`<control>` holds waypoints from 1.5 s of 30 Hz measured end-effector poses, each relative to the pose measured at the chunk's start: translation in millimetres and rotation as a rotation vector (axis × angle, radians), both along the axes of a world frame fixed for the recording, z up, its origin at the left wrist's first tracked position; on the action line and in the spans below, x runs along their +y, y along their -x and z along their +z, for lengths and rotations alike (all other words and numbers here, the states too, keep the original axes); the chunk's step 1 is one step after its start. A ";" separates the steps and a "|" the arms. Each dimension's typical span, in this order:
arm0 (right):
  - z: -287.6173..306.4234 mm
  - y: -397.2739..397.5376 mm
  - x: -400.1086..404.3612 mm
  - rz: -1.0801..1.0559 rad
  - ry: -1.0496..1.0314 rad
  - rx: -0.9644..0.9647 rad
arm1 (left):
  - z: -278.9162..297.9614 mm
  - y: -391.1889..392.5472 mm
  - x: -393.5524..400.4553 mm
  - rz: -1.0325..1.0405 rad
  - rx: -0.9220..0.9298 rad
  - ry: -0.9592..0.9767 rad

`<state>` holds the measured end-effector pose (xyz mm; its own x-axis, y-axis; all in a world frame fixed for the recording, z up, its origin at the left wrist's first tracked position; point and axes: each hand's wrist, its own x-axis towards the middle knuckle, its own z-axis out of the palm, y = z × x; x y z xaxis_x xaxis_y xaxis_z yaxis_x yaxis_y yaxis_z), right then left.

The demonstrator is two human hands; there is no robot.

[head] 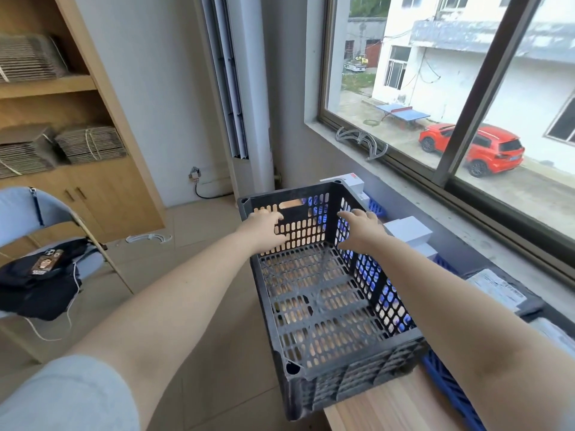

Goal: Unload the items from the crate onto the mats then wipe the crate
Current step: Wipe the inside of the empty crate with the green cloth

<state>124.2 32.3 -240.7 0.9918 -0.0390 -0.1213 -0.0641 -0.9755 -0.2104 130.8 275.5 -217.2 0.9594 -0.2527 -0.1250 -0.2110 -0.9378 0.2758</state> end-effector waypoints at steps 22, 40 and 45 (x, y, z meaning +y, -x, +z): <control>23.2 121.4 -60.2 -0.453 0.201 -0.021 | -11.2 8.8 -162.3 -0.831 -0.388 -0.195; -51.2 336.6 -108.9 -1.176 0.096 0.108 | -58.8 198.3 -313.0 -1.316 -0.318 -0.136; -90.6 377.9 -144.9 -1.220 0.036 0.134 | -100.3 230.5 -350.6 -1.368 -0.282 -0.201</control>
<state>-253.6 -112.6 -331.3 0.2832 -0.9381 -0.1994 -0.9579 -0.2666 -0.1060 -99.7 -75.1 -317.5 -0.0275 -0.9927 -0.1173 -0.9987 0.0325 -0.0403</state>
